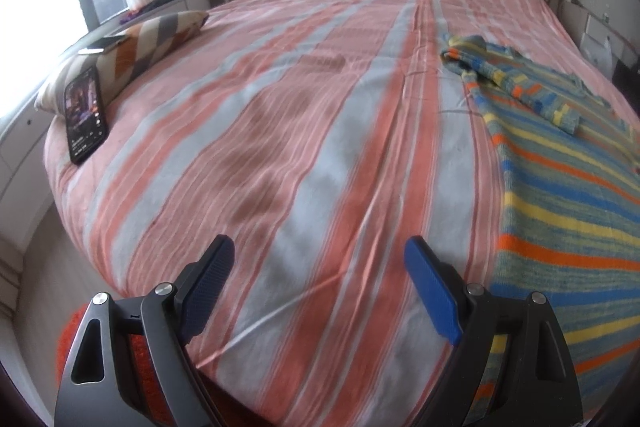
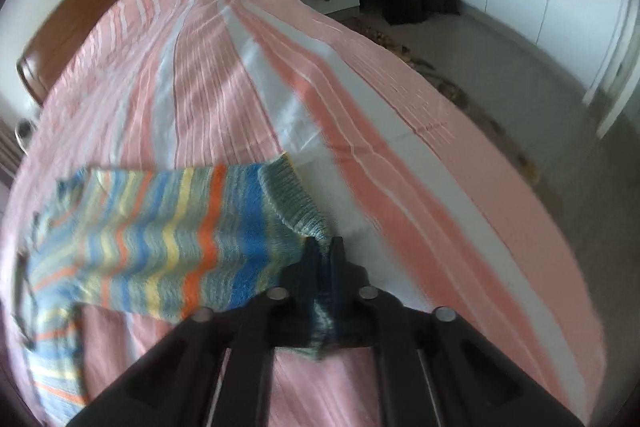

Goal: Fold small clothes

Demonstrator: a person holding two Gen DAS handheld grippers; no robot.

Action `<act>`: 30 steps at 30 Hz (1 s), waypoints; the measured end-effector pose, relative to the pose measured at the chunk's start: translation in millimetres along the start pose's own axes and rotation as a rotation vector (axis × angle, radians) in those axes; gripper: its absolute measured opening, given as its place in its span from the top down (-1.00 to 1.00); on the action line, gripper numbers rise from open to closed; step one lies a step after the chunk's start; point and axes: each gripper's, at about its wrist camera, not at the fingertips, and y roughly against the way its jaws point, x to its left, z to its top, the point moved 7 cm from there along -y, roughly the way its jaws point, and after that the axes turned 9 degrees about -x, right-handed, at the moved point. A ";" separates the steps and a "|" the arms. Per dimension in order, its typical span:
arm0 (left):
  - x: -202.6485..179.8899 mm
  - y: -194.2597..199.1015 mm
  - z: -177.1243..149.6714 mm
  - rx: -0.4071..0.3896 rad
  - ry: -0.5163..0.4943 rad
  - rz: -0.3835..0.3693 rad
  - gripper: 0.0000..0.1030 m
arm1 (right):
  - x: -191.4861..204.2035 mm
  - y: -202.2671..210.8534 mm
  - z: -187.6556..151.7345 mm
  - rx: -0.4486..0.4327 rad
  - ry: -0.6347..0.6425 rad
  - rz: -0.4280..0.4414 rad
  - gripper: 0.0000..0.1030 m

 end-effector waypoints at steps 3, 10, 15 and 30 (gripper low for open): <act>-0.4 -2.5 -0.1 0.010 0.010 -0.007 -0.71 | -14.9 10.5 5.4 -0.021 -0.030 -0.045 0.71; -7.5 -4.6 -1.2 0.006 -0.018 0.001 -0.71 | 32.8 42.4 2.5 -0.067 0.050 0.166 0.46; -4.7 -1.0 -0.5 -0.004 -0.020 0.005 -0.71 | 58.2 25.1 -27.2 -0.033 0.133 0.196 0.22; -9.8 -3.8 -1.1 0.008 -0.029 -0.018 -0.72 | 33.7 102.5 -78.9 -0.178 0.184 0.103 0.03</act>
